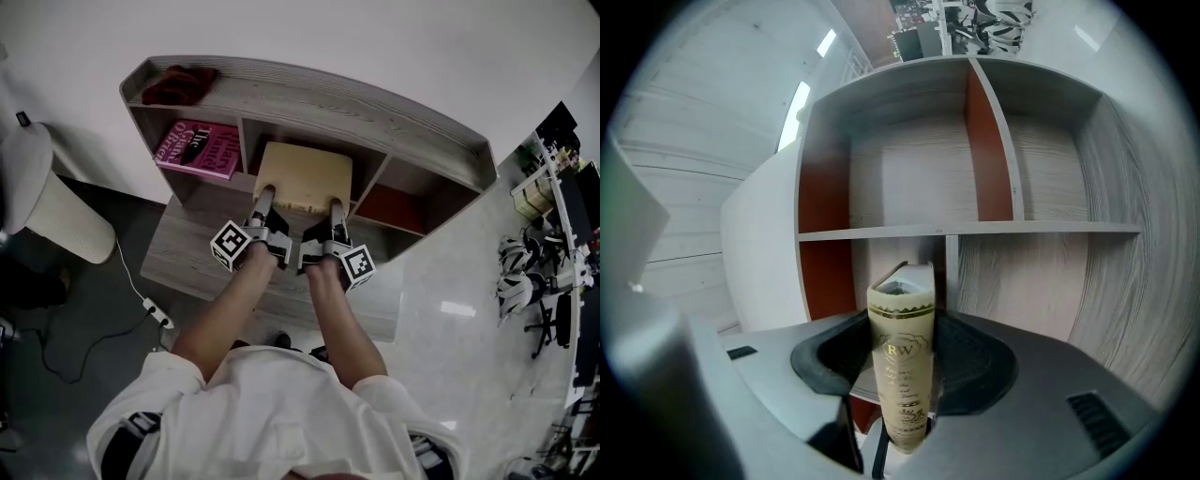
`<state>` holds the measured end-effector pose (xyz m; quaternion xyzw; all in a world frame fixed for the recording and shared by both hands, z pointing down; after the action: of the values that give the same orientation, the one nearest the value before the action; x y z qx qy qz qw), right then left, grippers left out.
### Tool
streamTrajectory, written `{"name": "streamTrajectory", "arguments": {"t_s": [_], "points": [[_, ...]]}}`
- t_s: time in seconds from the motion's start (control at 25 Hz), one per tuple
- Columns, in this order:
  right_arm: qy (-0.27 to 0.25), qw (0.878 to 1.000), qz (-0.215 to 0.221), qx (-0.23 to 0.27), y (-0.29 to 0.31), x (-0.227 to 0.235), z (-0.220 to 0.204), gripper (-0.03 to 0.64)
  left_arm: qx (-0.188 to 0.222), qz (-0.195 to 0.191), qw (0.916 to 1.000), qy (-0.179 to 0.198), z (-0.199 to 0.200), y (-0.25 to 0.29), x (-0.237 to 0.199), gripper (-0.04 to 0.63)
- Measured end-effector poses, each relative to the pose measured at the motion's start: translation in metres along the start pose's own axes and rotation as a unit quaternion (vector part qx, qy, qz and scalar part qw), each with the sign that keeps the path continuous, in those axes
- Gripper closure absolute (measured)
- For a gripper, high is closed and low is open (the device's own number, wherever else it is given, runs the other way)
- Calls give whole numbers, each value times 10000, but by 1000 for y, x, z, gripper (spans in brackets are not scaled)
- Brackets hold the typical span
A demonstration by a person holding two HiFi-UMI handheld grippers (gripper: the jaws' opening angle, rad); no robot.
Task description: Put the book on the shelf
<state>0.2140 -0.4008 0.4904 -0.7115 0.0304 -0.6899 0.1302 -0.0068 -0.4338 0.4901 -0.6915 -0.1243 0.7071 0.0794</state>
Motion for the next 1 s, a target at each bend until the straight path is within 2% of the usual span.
{"name": "streamTrajectory", "arguments": {"t_s": [0.2,0.4,0.64,1.0], "points": [[7,10000,-80,-1,11,11,-8,417,-16,123,9999,-29,8,13,-12,394],[-165,9996,-240,20,-6,9,-21,417,-90,196,9996,-154,22,-3,-18,394],[-76,9992,-345,167,-1,11,-26,417,-251,295,9991,-174,25,5,-19,394],[-162,9982,-393,425,9,13,-27,417,-641,-15,9977,-199,30,11,-24,388]]}}
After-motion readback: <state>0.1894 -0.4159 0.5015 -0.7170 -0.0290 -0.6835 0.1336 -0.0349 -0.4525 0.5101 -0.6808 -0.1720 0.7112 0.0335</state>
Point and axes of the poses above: the fingertips, and each gripper's own axes: y forward along the fingers, x to its right, z out of its top, the point moved 9 cm from there along -y, backward along the fingers, and after that the axes turned 14 degrees about x, right-handed, at the moved point
